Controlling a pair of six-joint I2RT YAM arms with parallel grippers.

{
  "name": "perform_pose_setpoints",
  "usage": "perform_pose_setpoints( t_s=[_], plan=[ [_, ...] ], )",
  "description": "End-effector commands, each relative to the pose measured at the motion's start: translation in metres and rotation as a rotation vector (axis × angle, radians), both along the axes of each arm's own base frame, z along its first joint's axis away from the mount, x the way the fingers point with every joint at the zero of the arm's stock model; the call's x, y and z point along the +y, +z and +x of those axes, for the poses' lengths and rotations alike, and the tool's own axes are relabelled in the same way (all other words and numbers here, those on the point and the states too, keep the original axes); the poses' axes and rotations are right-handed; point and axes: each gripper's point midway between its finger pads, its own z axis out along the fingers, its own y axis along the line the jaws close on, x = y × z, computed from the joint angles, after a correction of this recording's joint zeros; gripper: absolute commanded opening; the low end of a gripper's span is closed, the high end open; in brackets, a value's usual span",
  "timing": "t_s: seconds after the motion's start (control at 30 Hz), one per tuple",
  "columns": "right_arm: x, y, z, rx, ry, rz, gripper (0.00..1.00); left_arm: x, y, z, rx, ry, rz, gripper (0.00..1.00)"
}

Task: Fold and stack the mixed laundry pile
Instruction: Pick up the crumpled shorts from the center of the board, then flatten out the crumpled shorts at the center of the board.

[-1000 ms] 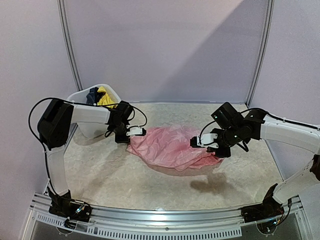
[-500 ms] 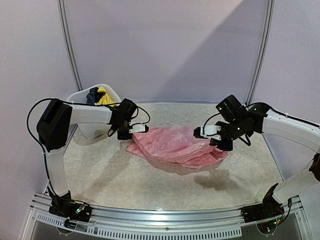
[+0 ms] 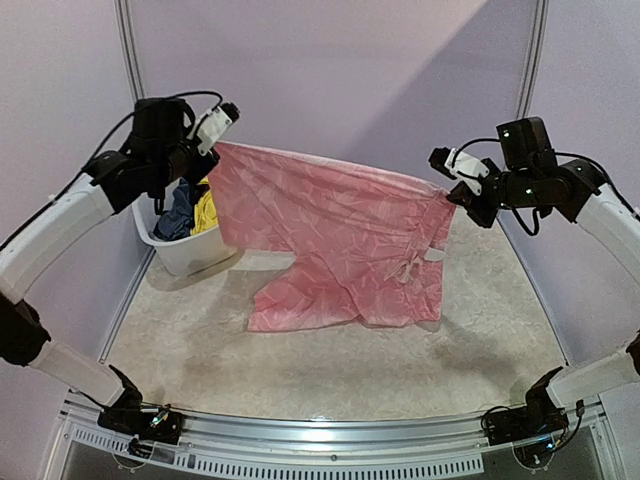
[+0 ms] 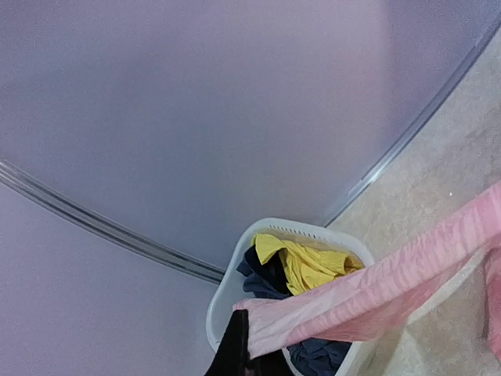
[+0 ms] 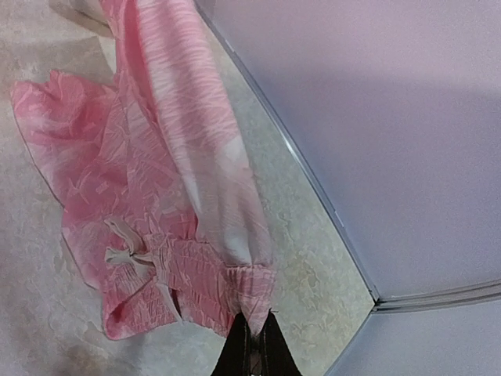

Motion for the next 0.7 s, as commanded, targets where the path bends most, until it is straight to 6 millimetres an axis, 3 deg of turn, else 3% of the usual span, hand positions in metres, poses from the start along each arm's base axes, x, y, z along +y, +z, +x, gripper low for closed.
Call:
perform_pose_setpoints(
  t_s=[0.0,0.13,0.27,0.43,0.57,0.67],
  plan=[
    [-0.004,0.054,-0.021,-0.066,0.008,0.116,0.0,0.009,0.049,-0.042,-0.069,0.02,-0.132,0.0],
    [-0.006,0.076,-0.055,0.003,0.124,0.211,0.0,0.009,0.088,-0.096,-0.133,-0.053,-0.228,0.0],
    [0.0,0.109,-0.11,0.001,0.299,0.31,0.0,0.019,0.123,-0.149,-0.185,-0.158,-0.43,0.0],
    [0.0,0.143,-0.157,-0.014,0.423,0.413,0.0,0.022,0.153,-0.205,-0.2,-0.393,-0.669,0.0],
    [0.001,0.165,-0.192,-0.002,0.529,0.511,0.0,0.018,0.174,-0.237,-0.202,-0.56,-0.769,0.0],
    [0.005,0.177,-0.208,0.028,0.593,0.582,0.0,0.013,0.191,-0.241,-0.217,-0.604,-0.796,0.0]
  ],
)
